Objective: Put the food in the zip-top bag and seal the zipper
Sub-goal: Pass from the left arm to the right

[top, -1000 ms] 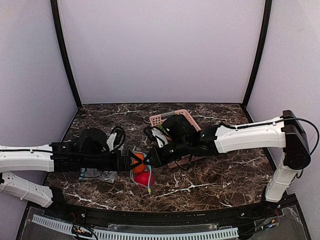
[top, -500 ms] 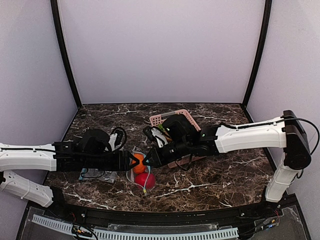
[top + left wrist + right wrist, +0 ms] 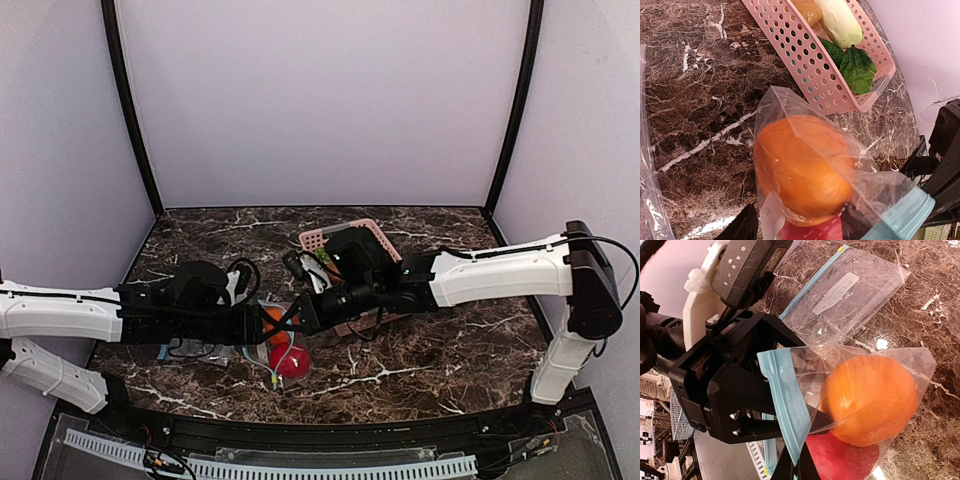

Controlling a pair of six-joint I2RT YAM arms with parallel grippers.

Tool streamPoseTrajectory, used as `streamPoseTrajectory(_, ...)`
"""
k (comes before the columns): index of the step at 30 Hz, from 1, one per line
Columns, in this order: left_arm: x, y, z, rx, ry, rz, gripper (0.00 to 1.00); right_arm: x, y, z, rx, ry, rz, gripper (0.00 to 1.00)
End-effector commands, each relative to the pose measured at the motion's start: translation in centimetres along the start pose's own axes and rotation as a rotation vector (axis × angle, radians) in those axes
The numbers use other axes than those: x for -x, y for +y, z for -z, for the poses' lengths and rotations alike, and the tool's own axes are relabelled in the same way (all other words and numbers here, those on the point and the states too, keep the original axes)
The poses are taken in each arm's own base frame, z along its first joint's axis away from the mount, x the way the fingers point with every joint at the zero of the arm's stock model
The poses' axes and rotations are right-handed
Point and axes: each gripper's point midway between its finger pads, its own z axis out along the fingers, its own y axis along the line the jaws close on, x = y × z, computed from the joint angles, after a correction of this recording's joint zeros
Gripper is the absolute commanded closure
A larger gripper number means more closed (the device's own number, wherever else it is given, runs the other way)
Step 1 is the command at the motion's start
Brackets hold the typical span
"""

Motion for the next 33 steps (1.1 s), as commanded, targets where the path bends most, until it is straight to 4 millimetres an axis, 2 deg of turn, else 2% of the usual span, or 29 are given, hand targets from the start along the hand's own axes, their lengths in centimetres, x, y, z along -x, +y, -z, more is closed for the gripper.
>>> streamPoseTrajectory(1,0.1,1.0,-0.4,0.034,-0.012,0.016,0.45,0.2,1.5,-0.2,0.070,-0.013,0.014,1.00)
streamPoseTrajectory(7,-0.3,1.8,-0.7,0.061,-0.014,0.026,0.46,0.0,1.6,-0.2,0.078,-0.004,0.012,1.00)
streamPoseTrajectory(10,-0.2,1.6,-0.8,0.051,-0.019,0.028,0.46,0.0,1.6,-0.2,0.075,-0.004,0.010,1.00)
streamPoseTrajectory(13,0.0,0.9,-0.8,0.020,-0.019,0.028,0.46,0.4,0.4,0.0,0.007,-0.042,-0.012,1.00)
streamPoseTrajectory(15,0.2,0.2,-0.4,-0.009,-0.021,0.028,0.44,0.4,-1.1,0.2,-0.075,-0.054,-0.039,1.00)
streamPoseTrajectory(18,0.7,-0.9,0.6,-0.059,-0.033,0.010,0.26,0.4,-2.7,0.5,-0.165,-0.061,-0.069,1.00)
streamPoseTrajectory(20,0.6,-1.3,1.0,-0.076,-0.020,-0.009,0.18,0.3,-3.2,0.6,-0.193,-0.068,-0.085,1.00)
streamPoseTrajectory(23,-0.4,-1.5,1.2,-0.097,0.031,-0.016,0.11,0.4,-3.6,0.8,-0.210,-0.083,-0.101,1.00)
streamPoseTrajectory(28,-1.8,-1.9,0.9,-0.157,0.077,0.034,0.08,1.3,-3.6,1.3,-0.232,-0.123,-0.104,1.00)
streamPoseTrajectory(33,-2.7,-1.2,0.0,-0.138,0.105,0.049,0.08,1.9,-3.5,1.6,-0.244,-0.149,-0.101,1.00)
